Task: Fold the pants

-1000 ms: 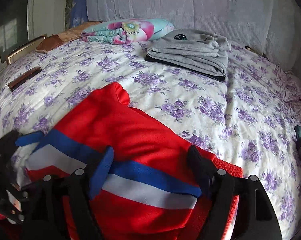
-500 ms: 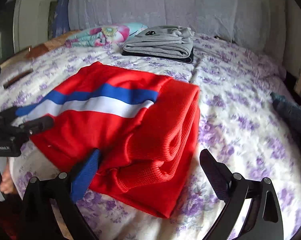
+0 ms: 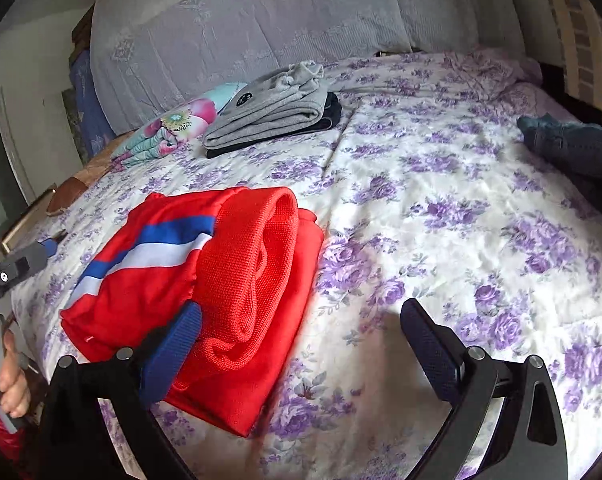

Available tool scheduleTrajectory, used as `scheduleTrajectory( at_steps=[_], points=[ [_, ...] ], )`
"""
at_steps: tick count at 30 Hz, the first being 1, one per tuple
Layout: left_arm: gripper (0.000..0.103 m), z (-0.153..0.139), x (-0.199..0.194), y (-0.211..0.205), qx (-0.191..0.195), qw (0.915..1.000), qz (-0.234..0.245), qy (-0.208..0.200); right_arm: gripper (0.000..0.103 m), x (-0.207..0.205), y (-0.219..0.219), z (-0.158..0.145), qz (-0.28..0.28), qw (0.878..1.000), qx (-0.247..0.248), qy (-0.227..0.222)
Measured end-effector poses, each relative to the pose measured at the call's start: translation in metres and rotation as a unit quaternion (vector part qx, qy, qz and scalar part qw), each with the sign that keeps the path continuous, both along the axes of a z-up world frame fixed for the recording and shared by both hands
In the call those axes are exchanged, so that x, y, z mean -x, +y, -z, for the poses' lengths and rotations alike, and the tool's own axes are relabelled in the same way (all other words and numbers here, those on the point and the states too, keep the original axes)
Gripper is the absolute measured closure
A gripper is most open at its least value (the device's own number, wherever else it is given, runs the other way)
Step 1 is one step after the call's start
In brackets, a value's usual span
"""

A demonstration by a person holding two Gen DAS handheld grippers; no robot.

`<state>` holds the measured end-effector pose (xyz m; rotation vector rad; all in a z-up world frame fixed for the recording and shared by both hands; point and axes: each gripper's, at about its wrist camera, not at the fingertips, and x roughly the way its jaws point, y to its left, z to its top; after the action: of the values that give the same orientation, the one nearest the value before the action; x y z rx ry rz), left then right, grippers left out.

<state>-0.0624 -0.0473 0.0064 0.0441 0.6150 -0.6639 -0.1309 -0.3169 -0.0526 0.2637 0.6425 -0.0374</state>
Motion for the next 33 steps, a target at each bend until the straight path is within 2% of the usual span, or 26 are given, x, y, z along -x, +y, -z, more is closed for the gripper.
scheduleTrajectory(
  at_steps=[2,5,6,11,14,16,18,20,21,23,29,32,33],
  points=[
    [0.005,0.004,-0.002,-0.032,-0.03,0.9992,0.024,-0.002,0.003,-0.001,-0.009,0.004,-0.006,0.999,-0.041,0.003],
    [0.004,0.033,-0.013,-0.085,-0.131,0.9906,0.038,0.01,0.004,0.002,-0.004,0.004,-0.007,0.999,-0.032,-0.001],
    [0.004,0.046,-0.019,-0.093,-0.149,0.9879,0.037,0.023,0.004,0.002,-0.002,0.004,-0.008,1.0,-0.026,0.0],
    [0.004,0.026,-0.032,-0.073,-0.093,0.9937,0.023,0.058,0.004,0.005,-0.005,0.004,-0.013,0.999,-0.045,-0.009],
    [0.004,0.004,-0.04,-0.068,-0.064,0.9965,0.014,0.051,0.004,0.005,-0.007,0.003,-0.013,0.999,-0.043,-0.012],
    [0.004,-0.007,-0.047,-0.077,-0.072,0.9965,0.009,0.041,0.004,0.005,-0.007,0.003,-0.013,0.999,-0.042,-0.012],
    [0.004,-0.002,-0.061,-0.096,-0.103,0.9937,0.008,0.044,0.004,0.005,-0.007,0.003,-0.014,0.999,-0.043,-0.013],
    [0.004,0.024,-0.078,-0.117,-0.153,0.9855,0.009,0.073,0.004,0.005,-0.007,0.003,-0.014,0.999,-0.043,-0.013],
    [0.004,0.038,-0.084,-0.121,-0.159,0.9834,0.008,0.087,0.004,0.005,-0.007,0.003,-0.014,0.999,-0.044,-0.014],
    [0.004,0.037,-0.079,-0.115,-0.14,0.9876,0.0,0.072,0.003,0.005,-0.008,0.003,-0.015,0.999,-0.047,-0.015],
    [0.005,0.013,-0.055,-0.08,-0.119,0.9913,0.033,0.045,0.003,0.007,-0.008,0.003,-0.02,0.998,-0.054,-0.018],
    [0.005,0.023,-0.056,-0.048,-0.129,0.9896,0.018,0.061,0.003,0.008,-0.012,0.004,-0.022,0.997,-0.071,-0.019],
    [0.004,0.029,-0.059,-0.035,-0.114,0.99,0.016,0.082,0.003,0.008,-0.012,0.004,-0.023,0.997,-0.075,-0.019]
  ],
)
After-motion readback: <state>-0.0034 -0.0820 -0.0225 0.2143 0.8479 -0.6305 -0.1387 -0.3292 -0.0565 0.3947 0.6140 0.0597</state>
